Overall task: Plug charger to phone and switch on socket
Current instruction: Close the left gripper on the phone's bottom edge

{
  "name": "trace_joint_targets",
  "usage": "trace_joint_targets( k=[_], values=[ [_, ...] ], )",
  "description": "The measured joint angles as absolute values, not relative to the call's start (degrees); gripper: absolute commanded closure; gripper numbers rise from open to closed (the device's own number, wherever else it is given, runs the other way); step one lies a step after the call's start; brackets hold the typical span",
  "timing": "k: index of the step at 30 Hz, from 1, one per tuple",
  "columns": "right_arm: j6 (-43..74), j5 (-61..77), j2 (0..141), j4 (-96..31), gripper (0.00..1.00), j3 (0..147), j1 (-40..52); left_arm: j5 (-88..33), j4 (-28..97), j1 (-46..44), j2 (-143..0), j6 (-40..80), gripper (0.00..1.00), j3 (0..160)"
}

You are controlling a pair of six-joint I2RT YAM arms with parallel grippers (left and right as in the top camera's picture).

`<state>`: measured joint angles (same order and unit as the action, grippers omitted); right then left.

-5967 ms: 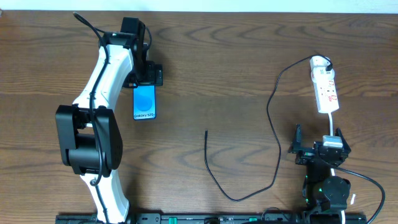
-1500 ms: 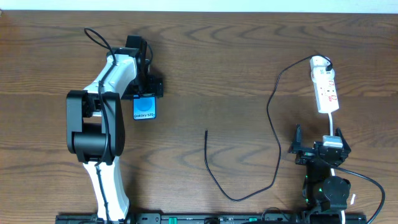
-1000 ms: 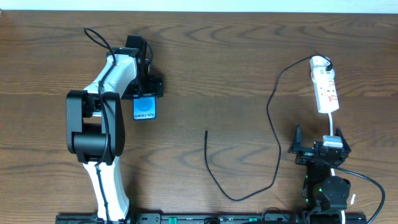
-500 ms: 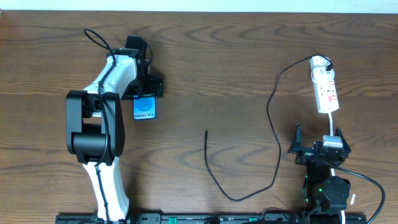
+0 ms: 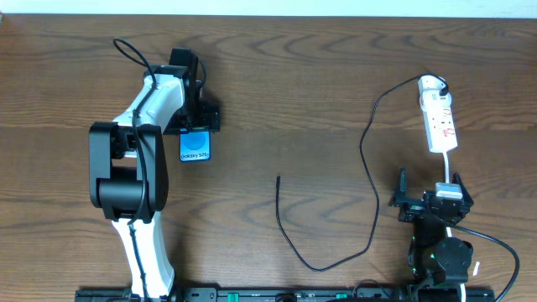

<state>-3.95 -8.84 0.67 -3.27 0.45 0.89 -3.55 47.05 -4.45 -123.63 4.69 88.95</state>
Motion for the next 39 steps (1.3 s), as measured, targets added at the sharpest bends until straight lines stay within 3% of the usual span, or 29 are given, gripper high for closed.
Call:
trace_joint_targets(
  k=[39],
  values=[
    [-3.95, -8.84, 0.67, -3.27, 0.01, 0.45, 0.89, -3.55, 47.13, -4.45, -123.63, 4.71, 0.07, 88.95]
  ],
)
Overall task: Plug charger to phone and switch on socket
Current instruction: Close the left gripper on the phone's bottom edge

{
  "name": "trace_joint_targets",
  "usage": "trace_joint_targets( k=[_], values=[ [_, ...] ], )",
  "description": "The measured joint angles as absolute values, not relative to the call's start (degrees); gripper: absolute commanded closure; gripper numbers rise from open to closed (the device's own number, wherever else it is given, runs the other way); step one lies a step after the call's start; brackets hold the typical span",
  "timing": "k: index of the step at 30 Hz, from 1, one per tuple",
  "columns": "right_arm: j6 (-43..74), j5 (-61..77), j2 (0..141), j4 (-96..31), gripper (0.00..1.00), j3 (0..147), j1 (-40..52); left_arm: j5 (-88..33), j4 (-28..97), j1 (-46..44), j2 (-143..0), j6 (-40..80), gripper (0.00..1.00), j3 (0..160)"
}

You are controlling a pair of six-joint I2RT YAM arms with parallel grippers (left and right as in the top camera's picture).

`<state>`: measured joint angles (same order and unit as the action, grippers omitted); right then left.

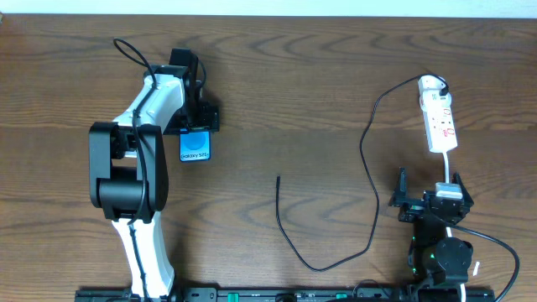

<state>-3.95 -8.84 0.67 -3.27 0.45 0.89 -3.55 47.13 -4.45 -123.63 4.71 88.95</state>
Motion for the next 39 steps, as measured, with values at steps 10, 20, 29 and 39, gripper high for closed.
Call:
trace_joint_targets(
  k=[10, 20, 29, 39],
  values=[
    [-3.95, -8.84, 0.67, -3.27, 0.01, 0.45, 0.89, -3.55, 47.2, -4.45, -123.63, 4.71, 0.08, 88.95],
    [-3.95, -8.84, 0.67, -3.27, 0.01, 0.45, 0.89, -3.57, 47.35, -4.45, -123.63, 4.71, 0.1, 88.95],
    [-3.95, -8.84, 0.67, -3.27, 0.01, 0.45, 0.89, -3.6, 47.44, -4.45, -123.63, 4.71, 0.12, 88.95],
    [-3.95, -8.84, 0.67, -3.27, 0.01, 0.45, 0.89, -3.64, 47.68, -4.45, -123.63, 4.71, 0.15, 88.95]
  ],
)
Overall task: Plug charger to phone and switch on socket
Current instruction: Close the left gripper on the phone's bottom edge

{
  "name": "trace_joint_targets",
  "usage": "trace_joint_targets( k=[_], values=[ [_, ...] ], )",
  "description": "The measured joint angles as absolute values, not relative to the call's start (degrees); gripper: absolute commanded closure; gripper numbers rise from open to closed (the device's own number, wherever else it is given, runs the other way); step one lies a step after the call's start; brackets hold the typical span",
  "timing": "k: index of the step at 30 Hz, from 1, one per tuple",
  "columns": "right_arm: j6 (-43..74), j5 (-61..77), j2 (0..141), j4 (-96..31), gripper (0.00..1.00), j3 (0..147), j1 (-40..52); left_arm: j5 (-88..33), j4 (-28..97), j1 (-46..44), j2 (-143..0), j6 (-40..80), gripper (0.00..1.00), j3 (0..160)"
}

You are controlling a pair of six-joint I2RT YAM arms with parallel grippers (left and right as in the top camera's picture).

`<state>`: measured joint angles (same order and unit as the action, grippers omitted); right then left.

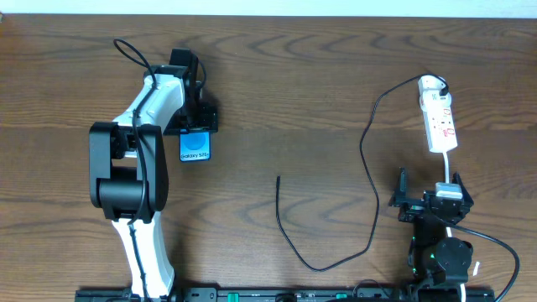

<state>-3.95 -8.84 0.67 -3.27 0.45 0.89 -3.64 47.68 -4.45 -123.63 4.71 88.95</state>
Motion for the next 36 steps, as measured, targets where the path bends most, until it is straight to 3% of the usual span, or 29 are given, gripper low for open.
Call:
trace_joint_targets(
  k=[36],
  values=[
    [-3.95, -8.84, 0.67, -3.27, 0.01, 0.45, 0.89, -3.68, 47.79, -4.45, -123.55, 4.71, 0.28, 88.95]
  ],
)
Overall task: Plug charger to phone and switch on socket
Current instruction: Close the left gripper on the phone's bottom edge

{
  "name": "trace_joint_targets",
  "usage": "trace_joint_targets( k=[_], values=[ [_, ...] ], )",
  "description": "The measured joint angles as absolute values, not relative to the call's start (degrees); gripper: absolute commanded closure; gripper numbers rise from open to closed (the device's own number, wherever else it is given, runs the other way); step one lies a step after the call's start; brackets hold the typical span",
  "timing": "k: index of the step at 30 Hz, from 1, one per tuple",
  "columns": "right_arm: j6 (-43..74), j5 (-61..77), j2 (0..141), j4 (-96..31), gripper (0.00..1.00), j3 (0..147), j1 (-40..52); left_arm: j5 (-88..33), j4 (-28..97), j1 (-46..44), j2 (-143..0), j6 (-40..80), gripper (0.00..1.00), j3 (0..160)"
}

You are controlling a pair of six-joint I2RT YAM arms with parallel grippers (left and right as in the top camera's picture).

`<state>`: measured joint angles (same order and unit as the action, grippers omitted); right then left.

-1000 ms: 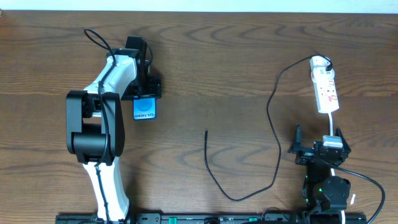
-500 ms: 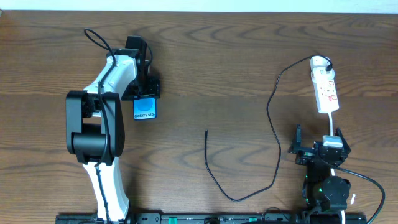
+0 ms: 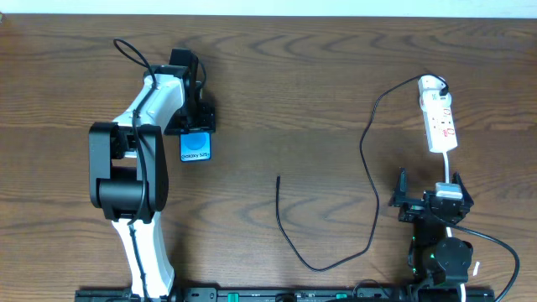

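The phone (image 3: 195, 148), with a blue screen, lies on the table at the left. Its far end sits under my left gripper (image 3: 194, 124), whose fingers stand close against the phone's sides, shut on it. The white power strip (image 3: 439, 117) lies at the far right with the charger plugged into its far end. From there the black charger cable (image 3: 367, 159) loops down the table to its free tip (image 3: 278, 178) near the middle. My right gripper (image 3: 430, 189) rests open near the front right, just short of the strip.
The strip's white lead (image 3: 446, 166) runs down toward the right arm's base (image 3: 442, 256). The left arm's body (image 3: 126, 176) stretches from the front edge up to the phone. The wooden table (image 3: 277, 75) shows its far edge along the top.
The left gripper's jaws have narrowed around the far end of the phone. The phone, the cable and the right arm are where they were.
Through all three earlier moments my left gripper hung over the phone's far end with its jaws wider, and nothing else moved. Now the jaws stand closer in on the phone, which lies in the same place.
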<state>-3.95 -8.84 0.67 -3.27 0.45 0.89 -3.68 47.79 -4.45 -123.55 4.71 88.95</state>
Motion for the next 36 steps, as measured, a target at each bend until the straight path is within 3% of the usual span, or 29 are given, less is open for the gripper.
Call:
trace_joint_targets(
  k=[17, 26, 30, 32, 36],
  values=[
    [-3.95, -8.84, 0.67, -3.27, 0.01, 0.45, 0.89, -3.68, 47.79, -4.45, -123.55, 4.71, 0.46, 88.95],
    [-3.95, -8.84, 0.67, -3.27, 0.01, 0.45, 0.89, -3.68, 47.79, -4.45, -123.55, 4.71, 0.68, 88.95],
    [-3.95, -8.84, 0.67, -3.27, 0.01, 0.45, 0.89, -3.68, 47.79, -4.45, -123.55, 4.71, 0.81, 88.95],
    [-3.95, -8.84, 0.67, -3.27, 0.01, 0.45, 0.89, -3.68, 47.79, -4.45, -123.55, 4.71, 0.92, 88.95],
    [-3.95, -8.84, 0.67, -3.27, 0.01, 0.45, 0.89, -3.68, 47.79, -4.45, -123.55, 4.69, 0.93, 88.95]
  ],
)
